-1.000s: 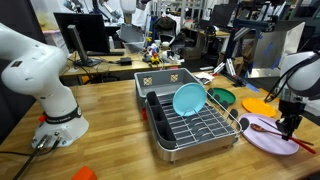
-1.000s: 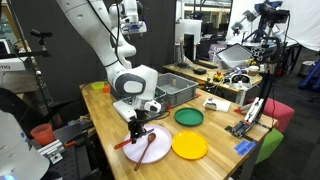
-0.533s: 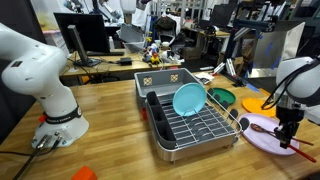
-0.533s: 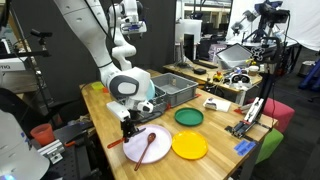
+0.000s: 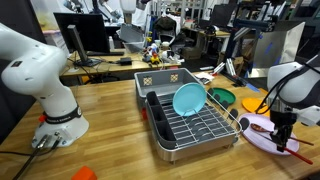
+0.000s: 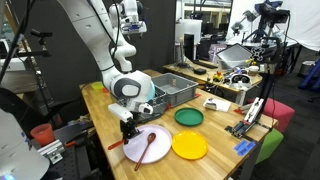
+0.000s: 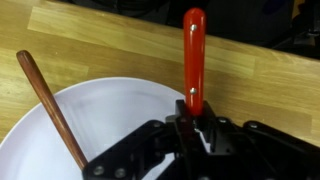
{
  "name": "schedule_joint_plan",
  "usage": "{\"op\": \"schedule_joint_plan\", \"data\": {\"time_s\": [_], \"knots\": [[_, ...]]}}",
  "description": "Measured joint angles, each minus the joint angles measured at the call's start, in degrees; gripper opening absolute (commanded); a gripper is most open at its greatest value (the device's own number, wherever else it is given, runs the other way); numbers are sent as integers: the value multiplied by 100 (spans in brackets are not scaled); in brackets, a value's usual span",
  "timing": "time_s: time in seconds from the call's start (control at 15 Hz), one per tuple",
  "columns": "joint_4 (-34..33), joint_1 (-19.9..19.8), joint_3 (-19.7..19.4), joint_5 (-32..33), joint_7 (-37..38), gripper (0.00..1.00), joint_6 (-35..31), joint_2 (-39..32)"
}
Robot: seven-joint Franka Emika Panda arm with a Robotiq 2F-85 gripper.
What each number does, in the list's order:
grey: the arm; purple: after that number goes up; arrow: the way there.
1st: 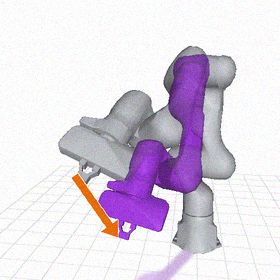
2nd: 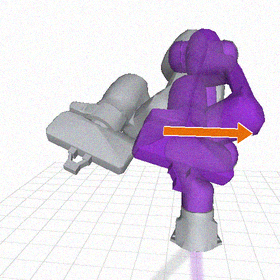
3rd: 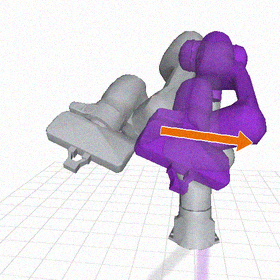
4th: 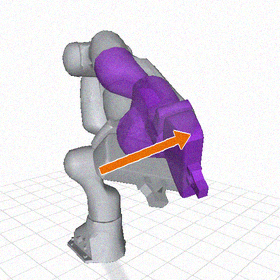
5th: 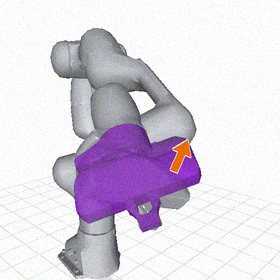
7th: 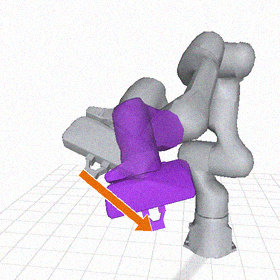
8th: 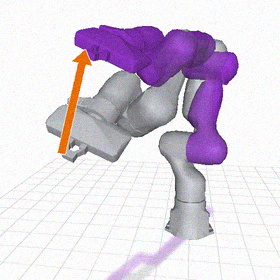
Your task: Remove the butter knife from the yellow plate and put it on the white plate
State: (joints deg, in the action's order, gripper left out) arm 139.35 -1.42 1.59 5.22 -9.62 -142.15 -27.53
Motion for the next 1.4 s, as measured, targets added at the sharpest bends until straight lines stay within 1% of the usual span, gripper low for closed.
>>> {"op": "schedule_joint_plan", "data": {"time_s": [0.4, 0.47, 0.53, 0.73, 0.8, 1.13, 1.2, 1.4], "knots": [[-642, 11, -45, 93, 3, 4, 294, -442], [-715, 11, -60, 129, 9, 14, 333, -476], [-772, 11, -75, 152, 10, 36, 370, -501], [-888, 11, -99, 186, 12, 55, 515, -575], [-912, 11, -99, 186, 12, 63, 569, -603], [-975, 10, -60, 163, -12, 96, 965, -633], [-987, 10, -51, 162, -15, 99, 999, -631], [-993, 7, -48, 162, -34, 100, 1000, -542]]}}
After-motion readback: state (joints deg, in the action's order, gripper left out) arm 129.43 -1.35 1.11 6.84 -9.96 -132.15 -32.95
